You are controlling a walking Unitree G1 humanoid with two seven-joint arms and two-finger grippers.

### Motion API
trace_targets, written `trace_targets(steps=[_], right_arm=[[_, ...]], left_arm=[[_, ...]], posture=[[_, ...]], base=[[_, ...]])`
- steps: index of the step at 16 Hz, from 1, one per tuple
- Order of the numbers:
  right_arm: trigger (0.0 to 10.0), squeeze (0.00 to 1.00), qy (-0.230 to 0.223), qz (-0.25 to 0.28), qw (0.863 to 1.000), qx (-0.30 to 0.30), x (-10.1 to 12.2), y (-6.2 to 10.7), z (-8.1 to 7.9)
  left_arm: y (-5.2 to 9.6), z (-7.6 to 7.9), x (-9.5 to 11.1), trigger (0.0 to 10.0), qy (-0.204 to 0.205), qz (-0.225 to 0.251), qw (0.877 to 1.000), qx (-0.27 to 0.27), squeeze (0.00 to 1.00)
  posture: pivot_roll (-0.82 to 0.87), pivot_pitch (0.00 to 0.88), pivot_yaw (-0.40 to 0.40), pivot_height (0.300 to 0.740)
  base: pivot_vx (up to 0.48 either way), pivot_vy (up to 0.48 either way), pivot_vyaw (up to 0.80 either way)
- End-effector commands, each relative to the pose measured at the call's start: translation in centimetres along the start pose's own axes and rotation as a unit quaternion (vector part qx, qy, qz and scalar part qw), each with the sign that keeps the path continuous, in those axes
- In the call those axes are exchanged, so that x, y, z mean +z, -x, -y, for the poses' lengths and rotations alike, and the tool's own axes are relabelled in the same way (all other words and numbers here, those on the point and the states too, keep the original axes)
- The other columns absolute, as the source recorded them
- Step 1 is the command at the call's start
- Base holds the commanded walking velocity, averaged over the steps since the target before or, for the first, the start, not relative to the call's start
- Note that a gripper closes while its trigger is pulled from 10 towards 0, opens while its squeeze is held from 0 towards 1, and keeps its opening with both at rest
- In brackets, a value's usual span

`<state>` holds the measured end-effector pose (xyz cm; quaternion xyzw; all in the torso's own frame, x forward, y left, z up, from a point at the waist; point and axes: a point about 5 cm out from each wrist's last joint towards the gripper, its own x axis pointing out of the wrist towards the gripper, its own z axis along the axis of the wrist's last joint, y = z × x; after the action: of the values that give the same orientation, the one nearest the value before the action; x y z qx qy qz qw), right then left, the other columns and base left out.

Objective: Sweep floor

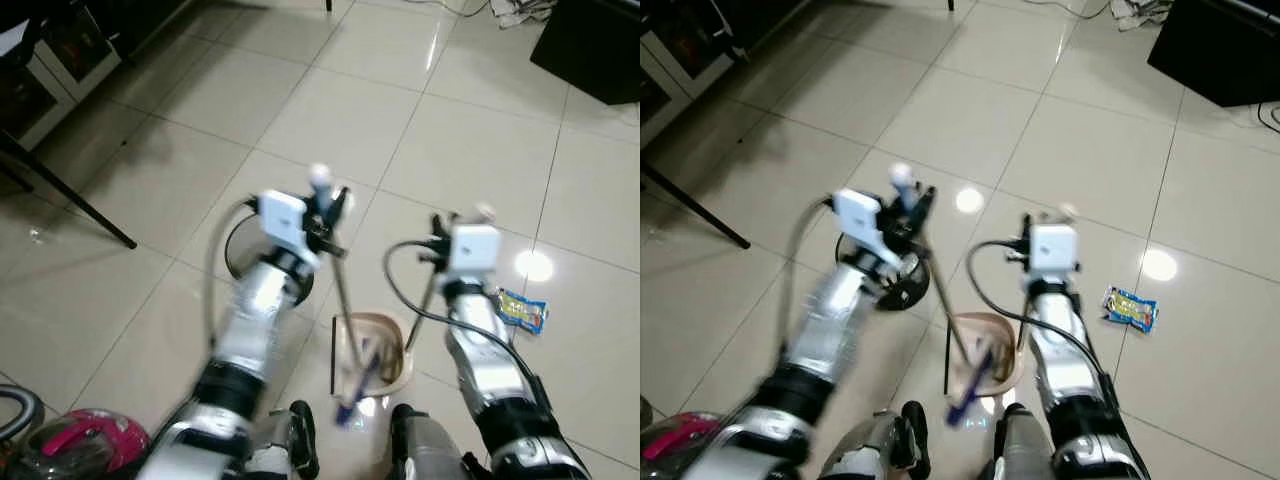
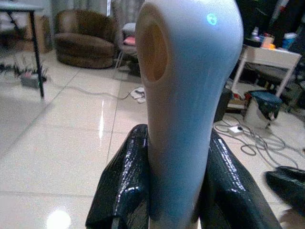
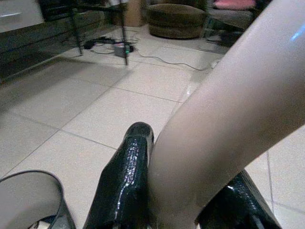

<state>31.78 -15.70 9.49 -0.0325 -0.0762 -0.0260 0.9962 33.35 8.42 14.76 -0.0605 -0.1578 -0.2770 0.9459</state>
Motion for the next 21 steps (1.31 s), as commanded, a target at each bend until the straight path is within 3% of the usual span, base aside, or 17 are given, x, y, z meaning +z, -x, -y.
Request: trace_targets(steps=[1, 2, 4, 6, 8, 10, 12, 13, 15, 17, 21], right_arm=[[10.0, 0.0, -0.01, -0.004, 1.0, -0.005, -0.1, 0.3, 0.3], [10.0, 0.0, -0.009, -0.003, 1.0, -0.009, -0.1, 0.3, 0.7], [10.0, 0.0, -0.011, 0.005, 1.0, -0.027, 0.4, 0.9, 2.8], [10.0, 0.0, -0.012, 0.018, 0.999, -0.032, 1.5, 1.0, 4.1], [10.0, 0.0, -0.011, 0.039, 0.999, -0.029, 3.7, 0.9, 5.3], [10.0, 0.0, -0.03, 0.069, 0.997, -0.021, 7.1, 0.4, 6.4], [10.0, 0.0, -0.056, 0.091, 0.994, -0.01, 9.9, 0.0, 7.0], [10.0, 0.0, -0.069, 0.096, 0.993, -0.006, 10.7, -0.1, 7.2], [10.0, 0.0, -0.106, 0.127, 0.986, 0.008, 14.8, -0.6, 8.1], [10.0, 0.0, -0.131, 0.148, 0.98, 0.014, 17.3, -1.2, 8.8], [10.0, 0.0, -0.189, 0.16, 0.969, 0.014, 19.5, -1.6, 9.4]], left_arm=[[0.4, -0.9, 1.1, 10.0, -0.016, 0.013, 1.0, -0.014, 0.0], [0.5, -1.4, 1.6, 10.0, -0.023, 0.014, 0.999, -0.02, 0.0], [2.3, -4.6, 5.0, 10.0, -0.062, 0.015, 0.997, -0.053, 0.0], [4.0, -6.2, 6.6, 10.0, -0.075, -0.007, 0.995, -0.064, 0.0], [6.0, -7.1, 6.6, 10.0, -0.086, -0.042, 0.993, -0.065, 0.0], [8.1, -8.1, 5.0, 10.0, -0.101, -0.1, 0.99, -0.012, 0.0], [9.3, -8.3, 3.8, 10.0, -0.104, -0.132, 0.985, 0.036, 0.0], [9.5, -8.2, 3.6, 10.0, -0.1, -0.132, 0.985, 0.048, 0.0], [10.1, -7.6, 2.7, 10.0, -0.103, -0.141, 0.98, 0.099, 0.0], [10.3, -7.4, 2.1, 10.0, -0.103, -0.146, 0.976, 0.125, 0.0], [10.3, -6.9, 1.8, 10.0, -0.109, -0.147, 0.973, 0.142, 0.0]], posture=[[0.0, 0.173, 0.103, 0.74], [0.0, 0.16, 0.103, 0.74], [0.01, 0.115, 0.102, 0.74], [0.0, 0.085, 0.105, 0.74], [0.0, 0.066, 0.105, 0.74], [-0.02, 0.045, 0.107, 0.74], [-0.03, 0.036, 0.105, 0.74], [-0.03, 0.034, 0.104, 0.74], [-0.03, 0.027, 0.1, 0.74], [-0.03, 0.029, 0.099, 0.74], [-0.03, 0.029, 0.095, 0.74]], base=[[0.0, 0.0, 0.0], [0.0, 0.0, 0.0], [0.0, 0.0, 0.0], [0.0, 0.0, 0.0], [0.0, 0.0, 0.0], [0.0, 0.0, 0.0], [0.0, 0.0, 0.0], [0.0, 0.0, 0.0], [0.0, 0.0, 0.0], [0.0, 0.0, 0.0], [0.0, 0.0, 0.0]])
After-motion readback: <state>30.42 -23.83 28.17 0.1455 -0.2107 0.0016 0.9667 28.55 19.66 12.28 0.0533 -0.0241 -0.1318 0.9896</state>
